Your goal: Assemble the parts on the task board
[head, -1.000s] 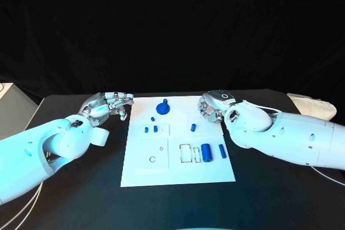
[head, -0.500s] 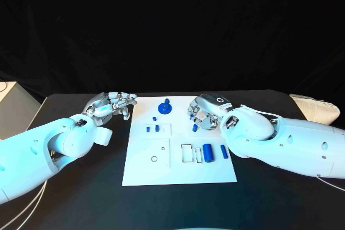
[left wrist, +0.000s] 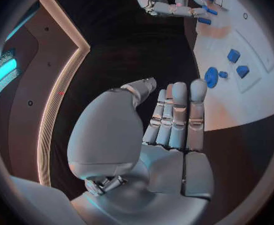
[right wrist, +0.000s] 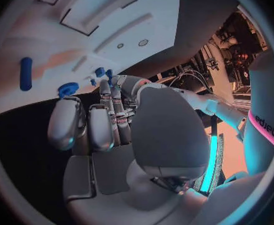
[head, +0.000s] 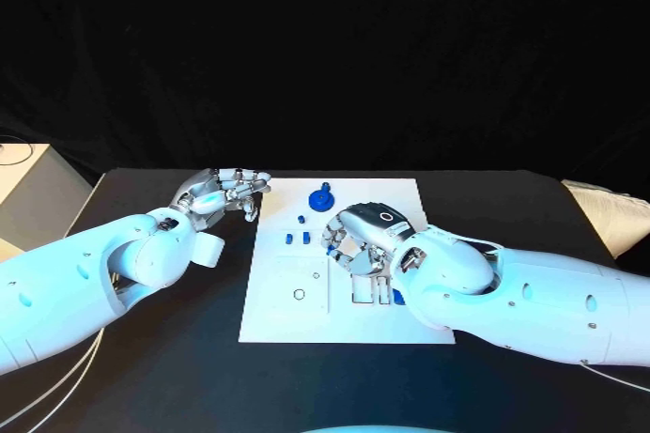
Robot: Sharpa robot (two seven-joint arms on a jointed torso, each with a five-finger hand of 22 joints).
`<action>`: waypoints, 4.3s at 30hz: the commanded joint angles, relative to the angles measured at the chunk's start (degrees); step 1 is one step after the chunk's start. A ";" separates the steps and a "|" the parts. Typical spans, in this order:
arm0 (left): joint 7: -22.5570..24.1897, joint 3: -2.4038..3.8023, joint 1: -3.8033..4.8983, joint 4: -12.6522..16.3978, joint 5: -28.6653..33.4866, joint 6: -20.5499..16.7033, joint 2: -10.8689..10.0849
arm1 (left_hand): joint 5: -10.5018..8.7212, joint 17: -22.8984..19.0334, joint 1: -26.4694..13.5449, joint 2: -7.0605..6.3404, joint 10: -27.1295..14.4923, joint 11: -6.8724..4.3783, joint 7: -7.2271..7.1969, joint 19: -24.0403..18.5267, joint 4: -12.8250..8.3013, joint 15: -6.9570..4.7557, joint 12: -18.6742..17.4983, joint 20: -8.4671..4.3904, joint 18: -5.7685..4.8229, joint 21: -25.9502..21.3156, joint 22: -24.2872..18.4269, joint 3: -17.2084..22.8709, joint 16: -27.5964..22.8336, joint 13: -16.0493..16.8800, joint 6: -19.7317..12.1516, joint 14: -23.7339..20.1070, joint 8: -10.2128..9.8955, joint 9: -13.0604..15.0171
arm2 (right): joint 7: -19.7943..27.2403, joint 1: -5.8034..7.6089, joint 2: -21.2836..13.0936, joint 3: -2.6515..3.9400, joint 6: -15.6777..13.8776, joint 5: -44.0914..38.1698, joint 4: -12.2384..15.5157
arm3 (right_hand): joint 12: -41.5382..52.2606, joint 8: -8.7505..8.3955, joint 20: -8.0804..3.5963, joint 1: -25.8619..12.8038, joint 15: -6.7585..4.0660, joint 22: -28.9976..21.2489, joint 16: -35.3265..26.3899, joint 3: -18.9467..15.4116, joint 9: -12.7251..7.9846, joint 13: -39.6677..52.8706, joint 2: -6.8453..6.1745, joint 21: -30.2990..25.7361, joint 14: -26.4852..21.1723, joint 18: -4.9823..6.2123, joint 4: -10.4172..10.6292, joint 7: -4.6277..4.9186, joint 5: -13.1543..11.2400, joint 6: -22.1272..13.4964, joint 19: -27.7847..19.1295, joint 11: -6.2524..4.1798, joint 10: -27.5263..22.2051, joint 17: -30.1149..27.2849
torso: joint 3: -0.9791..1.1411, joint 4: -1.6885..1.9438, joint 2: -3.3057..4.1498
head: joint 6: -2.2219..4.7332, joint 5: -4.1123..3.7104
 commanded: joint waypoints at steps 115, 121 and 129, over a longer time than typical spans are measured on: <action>-0.55 0.05 -0.01 0.94 -0.40 1.87 -0.60 | -0.06 0.27 0.57 0.29 -0.95 0.28 0.23 0.25 0.07 0.20 -0.42 -0.01 -0.15 -0.25 -0.09 -0.53 -0.41 -0.15 -0.37 0.59 -0.52 -0.04 | 0.58 -4.35 5.78 -1.15 0.70 -1.00 -6.02 | 3.31 -8.86 2.36 4.56 2.24 -15.05 -2.63 -18.84 -3.00 0.00 0.41 -15.99 -1.82 2.13 3.61 1.32 -0.19 -11.99 -5.48 3.06 -19.31 -9.92 | 0.13 -0.08 0.06 | -2.80 2.90; -0.59 0.05 -0.01 0.88 -0.42 1.96 -0.58 | -0.06 0.27 0.57 0.29 -0.95 0.28 0.23 0.25 0.07 0.20 -0.42 -0.01 -0.15 -0.25 -0.09 -0.53 -0.41 -0.15 -0.37 0.59 -0.52 -0.04 | 0.81 -4.35 5.19 -1.13 -0.47 -0.91 -5.53 | 4.08 -9.37 2.45 6.48 2.37 -15.33 -2.53 -22.02 -3.48 -0.04 0.63 -16.58 -1.83 2.16 5.63 1.25 0.04 -12.54 -5.23 3.25 -20.88 -10.33 | 0.15 -0.11 0.01 | -2.56 2.75; -0.62 0.05 -0.01 0.81 -0.43 2.02 -0.54 | -0.06 0.27 0.57 0.29 -0.95 0.28 0.23 0.25 0.07 0.20 -0.42 -0.01 -0.15 -0.25 -0.09 -0.53 -0.41 -0.15 -0.37 0.59 -0.52 -0.04 | 1.58 -3.84 2.34 -0.80 -0.53 0.86 -2.87 | 5.43 -9.33 2.41 8.34 2.28 -16.24 -2.98 -24.02 -3.80 0.06 0.80 -17.77 -2.05 2.35 8.45 2.33 -0.01 -11.95 -5.24 3.11 -20.88 -11.73 | 0.14 -0.10 0.00 | -2.08 2.34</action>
